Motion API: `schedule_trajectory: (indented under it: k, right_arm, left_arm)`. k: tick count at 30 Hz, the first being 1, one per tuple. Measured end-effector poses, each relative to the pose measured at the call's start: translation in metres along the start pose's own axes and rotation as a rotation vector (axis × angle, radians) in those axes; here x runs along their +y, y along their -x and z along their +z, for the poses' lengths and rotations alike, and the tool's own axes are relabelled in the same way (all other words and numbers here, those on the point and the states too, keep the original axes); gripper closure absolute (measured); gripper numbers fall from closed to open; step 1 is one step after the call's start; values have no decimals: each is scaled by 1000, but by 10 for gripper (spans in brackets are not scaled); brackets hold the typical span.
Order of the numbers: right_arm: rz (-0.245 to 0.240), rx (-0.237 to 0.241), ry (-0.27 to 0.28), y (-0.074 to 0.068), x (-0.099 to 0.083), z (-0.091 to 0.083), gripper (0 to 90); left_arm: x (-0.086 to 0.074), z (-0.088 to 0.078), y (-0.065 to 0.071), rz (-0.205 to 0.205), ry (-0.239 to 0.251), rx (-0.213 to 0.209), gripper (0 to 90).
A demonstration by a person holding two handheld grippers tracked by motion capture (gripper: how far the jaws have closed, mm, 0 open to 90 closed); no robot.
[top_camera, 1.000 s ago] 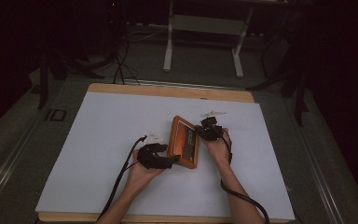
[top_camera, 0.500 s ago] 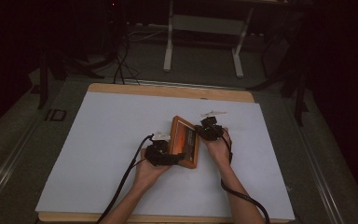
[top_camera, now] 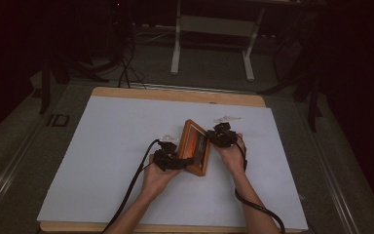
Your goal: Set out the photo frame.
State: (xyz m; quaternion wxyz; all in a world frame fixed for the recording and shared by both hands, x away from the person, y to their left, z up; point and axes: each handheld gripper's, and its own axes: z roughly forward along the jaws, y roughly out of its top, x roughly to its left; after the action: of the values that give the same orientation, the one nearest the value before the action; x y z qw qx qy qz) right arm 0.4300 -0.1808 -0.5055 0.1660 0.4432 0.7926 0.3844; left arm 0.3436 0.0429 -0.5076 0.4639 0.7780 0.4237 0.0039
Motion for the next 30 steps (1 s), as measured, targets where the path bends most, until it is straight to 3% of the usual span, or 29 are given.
schedule_trajectory:
  k: [6,16,26,30]
  right_arm:
    - [11,21,41,12,-3,-22,725]
    - [-4,28,81,24,-7,-52,690]
    - [-21,50,99,26,-9,-67,619]
    - [-36,52,94,26,-9,-71,584]
  left_arm:
    - [5,1,7,29,-10,25,505]
    - [8,2,12,55,-4,35,538]
    - [13,5,19,78,-3,25,583]
    - [16,8,26,105,-4,27,616]
